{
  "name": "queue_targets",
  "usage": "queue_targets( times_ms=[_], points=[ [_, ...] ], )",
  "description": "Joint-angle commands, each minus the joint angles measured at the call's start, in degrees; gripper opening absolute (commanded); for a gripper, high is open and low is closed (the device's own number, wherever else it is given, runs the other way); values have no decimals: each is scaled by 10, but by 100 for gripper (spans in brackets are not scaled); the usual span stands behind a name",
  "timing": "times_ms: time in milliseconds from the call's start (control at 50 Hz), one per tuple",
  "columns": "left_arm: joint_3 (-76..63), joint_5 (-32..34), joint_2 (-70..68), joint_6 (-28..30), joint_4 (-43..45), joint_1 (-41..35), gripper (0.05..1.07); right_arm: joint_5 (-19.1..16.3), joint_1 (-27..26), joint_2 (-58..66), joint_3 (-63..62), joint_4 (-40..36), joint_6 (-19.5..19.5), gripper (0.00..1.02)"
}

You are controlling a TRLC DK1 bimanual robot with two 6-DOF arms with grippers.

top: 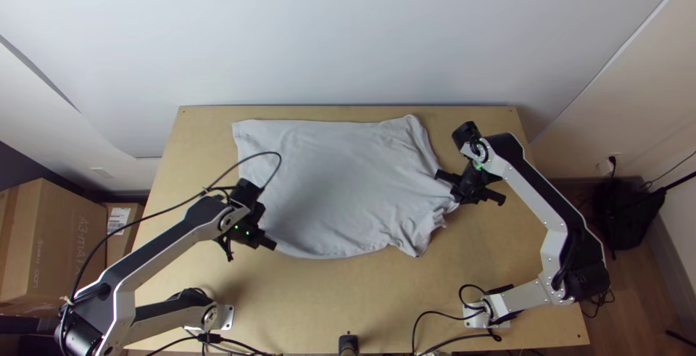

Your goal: Fold the t-shirt

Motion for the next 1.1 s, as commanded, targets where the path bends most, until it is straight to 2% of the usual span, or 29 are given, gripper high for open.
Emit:
queue_targets(
  times_ms=[0, 140, 260, 380, 500, 580, 640, 740, 940, 1080],
  points=[
    [40, 4, -23, -23, 13, 39, 8, 5, -5, -40, 1, 9, -23, 2],
    [75, 5, -58, -38, 43, 80, 8, 6, -9, -93, -21, 67, -49, 2],
    [115, 10, -52, -78, 73, 139, 8, 3, -10, -117, -22, 92, -63, 2],
    [159, 10, -43, -108, 92, 186, 8, 0, -1, -120, 8, 105, -113, 2],
    [209, 10, -46, -129, 117, 218, 8, -7, -7, -149, 35, 160, -117, 2],
    [245, 9, -48, -129, 127, 222, 8, -12, -11, -175, 37, 232, -119, 2],
    [277, 10, -46, -129, 128, 229, 8, -16, -12, -175, 59, 243, -124, 2],
    [333, 7, -42, -129, 129, 232, 8, -15, -13, -171, 102, 268, -170, 2],
    [440, 3, -42, -126, 148, 242, 8, -16, -15, -173, 189, 360, -194, 2],
    [515, -17, -43, -127, 173, 249, 8, -14, -17, -175, 248, 432, -232, 2]
  ],
)
